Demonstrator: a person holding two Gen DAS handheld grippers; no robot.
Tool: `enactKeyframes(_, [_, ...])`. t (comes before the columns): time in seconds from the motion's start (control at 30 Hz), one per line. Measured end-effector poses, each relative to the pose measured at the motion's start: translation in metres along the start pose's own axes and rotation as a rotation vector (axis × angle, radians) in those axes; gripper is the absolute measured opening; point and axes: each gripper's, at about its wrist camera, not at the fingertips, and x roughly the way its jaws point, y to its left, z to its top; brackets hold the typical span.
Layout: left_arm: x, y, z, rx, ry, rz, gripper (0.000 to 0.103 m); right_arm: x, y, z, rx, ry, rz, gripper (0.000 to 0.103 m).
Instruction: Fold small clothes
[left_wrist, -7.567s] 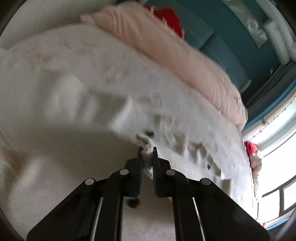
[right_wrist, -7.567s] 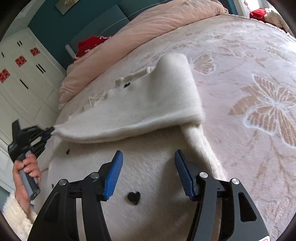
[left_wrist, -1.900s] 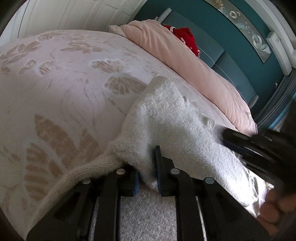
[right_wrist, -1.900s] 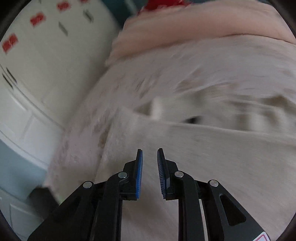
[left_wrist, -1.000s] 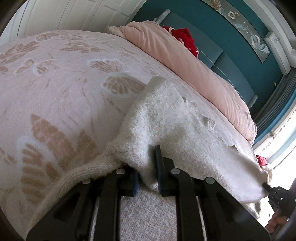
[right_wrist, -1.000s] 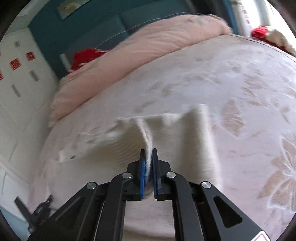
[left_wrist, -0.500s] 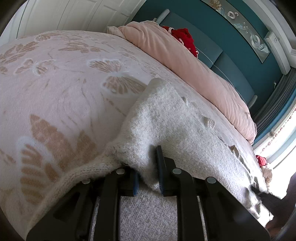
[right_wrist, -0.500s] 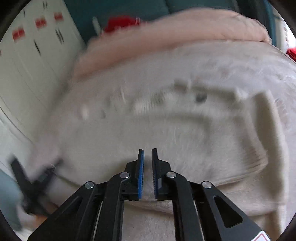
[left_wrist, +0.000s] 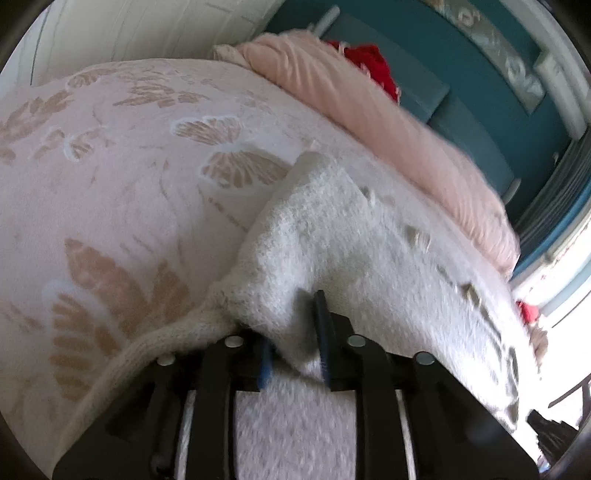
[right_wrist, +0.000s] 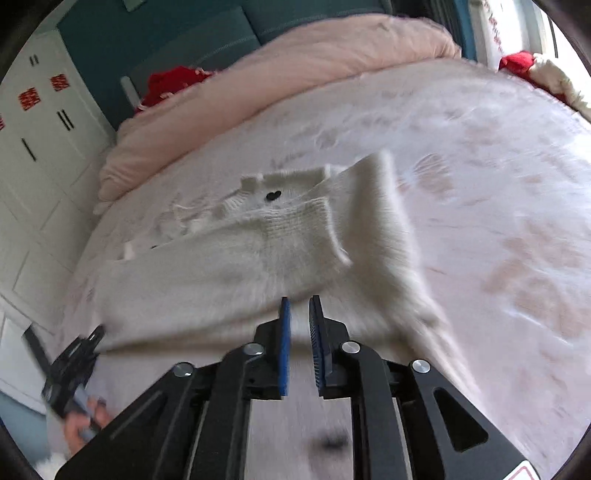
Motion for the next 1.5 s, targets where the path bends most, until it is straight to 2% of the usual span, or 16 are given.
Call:
enactKeyframes(0.03, [-0.01, -0.005, 0.0, 0.031, 0.038, 0.024, 0.039, -0.015, -0.009, -0.013, 0.0, -0.005, -0.011, 0.037])
enactKeyframes(0.1, [-0.043, -0.013, -0.006, 0.081, 0.059, 0.069, 0.092, -0.048, -0.032, -0.038, 0.019, 0.002, -0.04, 0.052])
enactKeyframes(0.13, [-0.066, -0.015, -0.011, 0.103, 0.024, 0.106, 0.097, -0.061, -0.042, -0.055, 0.026, 0.018, -0.055, 0.052])
enactKeyframes(0.2, [-0.107, -0.012, -0.022, 0.147, -0.001, 0.124, 0.097, -0.083, -0.064, -0.092, 0.041, 0.068, -0.094, 0.053])
enactKeyframes(0.3, [-0.14, 0.004, -0.04, 0.162, 0.121, 0.123, 0.097, -0.109, -0.095, -0.145, 0.115, 0.146, -0.105, 0.054])
enactKeyframes(0.4, [-0.174, 0.043, -0.072, 0.091, 0.267, 0.095, 0.097, -0.127, -0.115, -0.186, 0.165, 0.187, -0.098, 0.057])
enactKeyframes(0.53, [-0.198, 0.081, -0.106, -0.019, 0.356, 0.042, 0.098, -0.138, -0.117, -0.213, 0.191, 0.191, -0.009, 0.067])
enactKeyframes(0.8, [-0.207, 0.085, -0.126, -0.046, 0.282, -0.047, 0.098, -0.105, -0.089, -0.208, 0.244, 0.17, 0.128, 0.072])
enactKeyframes(0.83, [-0.205, 0.082, -0.125, -0.037, 0.282, -0.041, 0.095, -0.1, -0.086, -0.205, 0.255, 0.162, 0.134, 0.071])
enactKeyframes(0.87, [-0.202, 0.078, -0.123, -0.021, 0.285, -0.031, 0.074, -0.1, -0.085, -0.206, 0.263, 0.155, 0.134, 0.068])
enactKeyframes(0.9, [-0.199, 0.073, -0.122, 0.0, 0.304, -0.036, 0.032, -0.098, -0.084, -0.206, 0.28, 0.143, 0.127, 0.047])
enactKeyframes(0.93, [-0.194, 0.07, -0.12, 0.011, 0.347, -0.014, 0.016, -0.095, -0.084, -0.206, 0.295, 0.148, 0.116, 0.01])
enactKeyframes(0.97, [-0.195, 0.072, -0.117, 0.001, 0.356, -0.002, 0.009, -0.091, -0.087, -0.206, 0.321, 0.164, 0.121, 0.011])
enactKeyframes(1.07, [-0.211, 0.075, -0.11, -0.053, 0.344, -0.013, 0.007, -0.104, -0.088, -0.205, 0.366, 0.125, 0.147, 0.01])
enactKeyframes(1.27, [-0.266, 0.07, -0.11, -0.023, 0.344, -0.087, 0.006, -0.147, -0.072, -0.196, 0.252, 0.088, 0.151, 0.008])
enactKeyframes(1.5, [-0.335, 0.077, -0.153, 0.062, 0.436, -0.107, 0.006, -0.209, -0.082, -0.237, 0.028, 0.22, 0.109, 0.008])
